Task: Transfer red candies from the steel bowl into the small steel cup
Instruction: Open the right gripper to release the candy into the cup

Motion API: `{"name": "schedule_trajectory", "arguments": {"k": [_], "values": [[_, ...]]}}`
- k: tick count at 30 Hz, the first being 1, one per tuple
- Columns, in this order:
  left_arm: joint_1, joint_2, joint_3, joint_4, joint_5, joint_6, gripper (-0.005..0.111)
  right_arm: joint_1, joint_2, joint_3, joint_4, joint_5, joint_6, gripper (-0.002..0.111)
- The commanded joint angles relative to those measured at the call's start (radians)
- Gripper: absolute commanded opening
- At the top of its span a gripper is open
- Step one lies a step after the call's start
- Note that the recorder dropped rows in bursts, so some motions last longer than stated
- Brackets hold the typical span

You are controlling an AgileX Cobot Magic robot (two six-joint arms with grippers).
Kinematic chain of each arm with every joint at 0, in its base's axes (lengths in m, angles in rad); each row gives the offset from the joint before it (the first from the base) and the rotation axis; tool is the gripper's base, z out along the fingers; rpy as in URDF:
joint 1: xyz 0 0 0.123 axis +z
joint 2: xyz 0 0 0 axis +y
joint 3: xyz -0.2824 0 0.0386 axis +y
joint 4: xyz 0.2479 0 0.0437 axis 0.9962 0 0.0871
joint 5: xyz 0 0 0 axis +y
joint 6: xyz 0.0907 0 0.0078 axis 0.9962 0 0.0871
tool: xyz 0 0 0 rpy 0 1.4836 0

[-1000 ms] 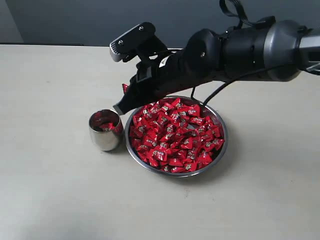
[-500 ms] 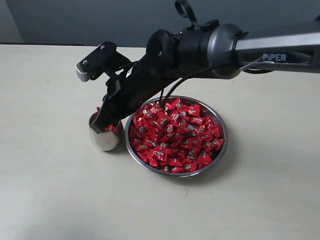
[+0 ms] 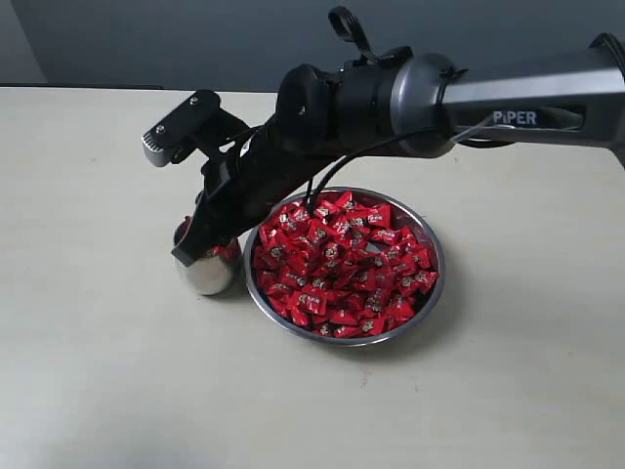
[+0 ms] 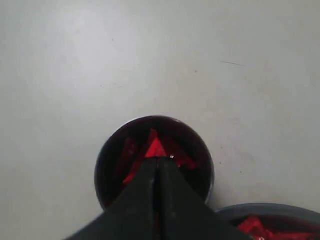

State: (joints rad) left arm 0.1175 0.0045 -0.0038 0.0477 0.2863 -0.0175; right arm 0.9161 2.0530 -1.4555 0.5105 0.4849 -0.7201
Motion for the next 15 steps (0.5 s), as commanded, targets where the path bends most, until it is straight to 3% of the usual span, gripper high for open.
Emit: {"name": "schedule_trajectory", "arguments": {"k": [1, 3, 7, 9, 11, 15], "values": [[0.001, -0.004, 0.004, -0.003, -0.002, -0.002, 0.000, 0.002, -0.001, -0.006, -0.004, 0.000, -0.009, 0.000], [0.001, -0.004, 0.004, -0.003, -0.002, -0.002, 0.000, 0.002, -0.001, -0.006, -0.004, 0.000, -0.009, 0.006], [0.001, -0.004, 0.004, -0.003, -0.002, -0.002, 0.000, 0.002, -0.001, -0.006, -0.005, 0.000, -0.009, 0.036], [0.001, -0.004, 0.004, -0.003, -0.002, -0.002, 0.000, 0.002, -0.001, -0.006, -0.005, -0.002, -0.009, 0.045], [0.001, -0.004, 0.004, -0.003, -0.002, -0.002, 0.000, 0.002, -0.001, -0.006, -0.005, -0.004, -0.009, 0.044], [0.001, -0.004, 0.004, -0.003, -0.002, -0.002, 0.000, 0.002, -0.032, -0.006, -0.051, 0.006, 0.018, 0.027]]}}
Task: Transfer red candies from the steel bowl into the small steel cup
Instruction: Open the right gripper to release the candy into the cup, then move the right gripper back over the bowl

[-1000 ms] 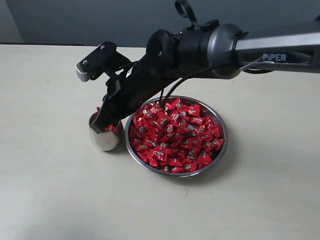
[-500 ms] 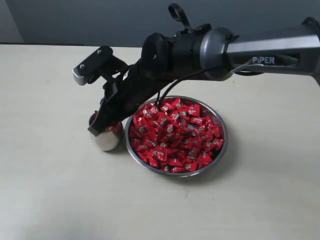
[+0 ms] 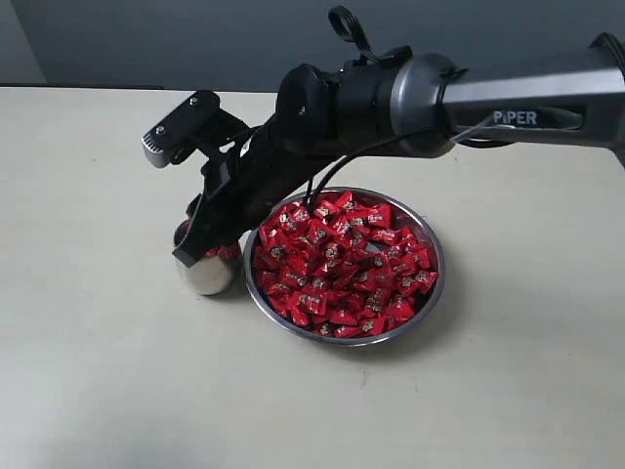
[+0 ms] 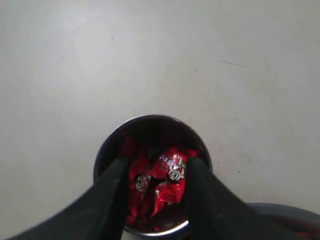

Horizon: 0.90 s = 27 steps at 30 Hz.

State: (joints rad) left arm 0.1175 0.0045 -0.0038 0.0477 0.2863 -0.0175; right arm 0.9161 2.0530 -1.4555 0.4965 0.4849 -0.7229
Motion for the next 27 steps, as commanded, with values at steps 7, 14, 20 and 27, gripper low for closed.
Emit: {"name": "schedule_trajectory", "arguments": {"k": [7, 14, 20, 27], "values": [[0.001, -0.004, 0.004, -0.003, -0.002, -0.002, 0.000, -0.008, -0.181, 0.041, -0.234, 0.001, 0.205, -0.001], [0.001, -0.004, 0.004, -0.003, -0.002, -0.002, 0.000, -0.120, -0.292, 0.278, -0.248, -0.098, 0.226, -0.001], [0.001, -0.004, 0.004, -0.003, -0.002, -0.002, 0.000, -0.155, -0.292, 0.304, -0.270, -0.165, 0.224, -0.001], [0.001, -0.004, 0.004, -0.003, -0.002, -0.002, 0.000, -0.159, -0.242, 0.278, -0.265, -0.185, 0.197, -0.001]]}}
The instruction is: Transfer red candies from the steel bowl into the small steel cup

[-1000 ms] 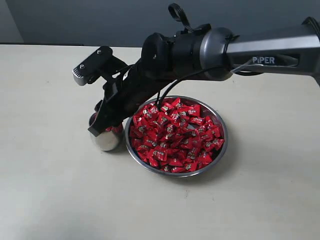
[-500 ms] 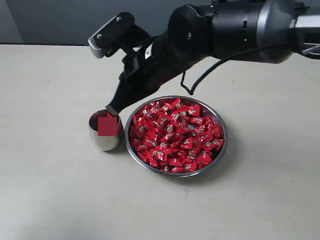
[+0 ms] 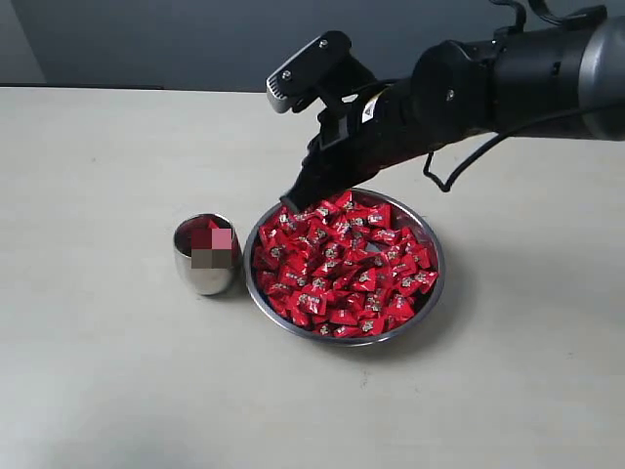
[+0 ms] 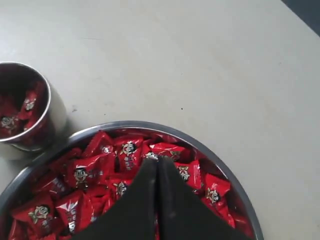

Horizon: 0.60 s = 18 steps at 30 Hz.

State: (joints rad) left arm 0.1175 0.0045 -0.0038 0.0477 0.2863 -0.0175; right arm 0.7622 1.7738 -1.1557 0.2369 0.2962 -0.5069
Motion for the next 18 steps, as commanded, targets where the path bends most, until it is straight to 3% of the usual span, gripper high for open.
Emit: {"name": "schedule_trajectory", "arguments": {"k": [1, 18], "values": [[0.001, -0.004, 0.004, -0.003, -0.002, -0.002, 0.000, -0.005, 0.054, -0.033, -0.005, 0.013, -0.019, -0.001], [0.001, -0.004, 0.004, -0.003, -0.002, -0.002, 0.000, -0.053, 0.197, -0.146, 0.041, 0.111, -0.046, -0.001]]}}
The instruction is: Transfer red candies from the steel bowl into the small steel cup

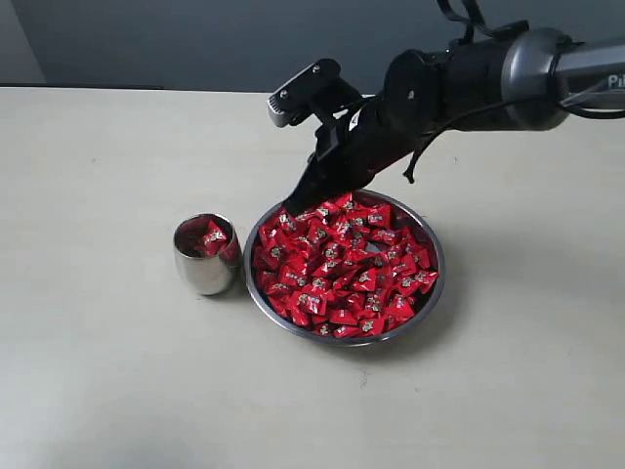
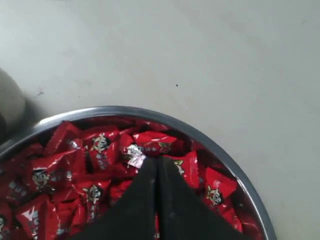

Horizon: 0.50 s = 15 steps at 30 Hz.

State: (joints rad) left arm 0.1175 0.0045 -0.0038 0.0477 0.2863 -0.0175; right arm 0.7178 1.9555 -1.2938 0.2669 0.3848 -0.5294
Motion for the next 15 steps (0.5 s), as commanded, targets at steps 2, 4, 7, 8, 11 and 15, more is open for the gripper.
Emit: {"name": "schedule_trajectory", "arguments": {"k": [2, 4, 7, 8, 11, 15], "values": [[0.001, -0.004, 0.004, -0.003, -0.002, -0.002, 0.000, -0.009, 0.027, -0.008, 0.027, 0.018, -0.027, -0.001], [0.001, -0.004, 0.004, -0.003, -0.002, -0.002, 0.000, -0.009, 0.044, -0.008, 0.034, 0.016, -0.037, -0.001], [0.001, -0.004, 0.004, -0.003, -0.002, -0.002, 0.000, -0.009, 0.063, -0.008, 0.057, 0.006, -0.049, -0.001], [0.001, -0.004, 0.004, -0.003, -0.002, -0.002, 0.000, -0.009, 0.068, -0.008, 0.076, 0.001, -0.061, -0.001], [0.001, -0.004, 0.004, -0.003, -0.002, -0.002, 0.000, -0.009, 0.075, -0.008, 0.131, 0.000, -0.120, -0.001], [0.001, -0.004, 0.004, -0.003, -0.002, -0.002, 0.000, -0.007, 0.073, -0.008, 0.157, -0.018, -0.135, -0.001]]}}
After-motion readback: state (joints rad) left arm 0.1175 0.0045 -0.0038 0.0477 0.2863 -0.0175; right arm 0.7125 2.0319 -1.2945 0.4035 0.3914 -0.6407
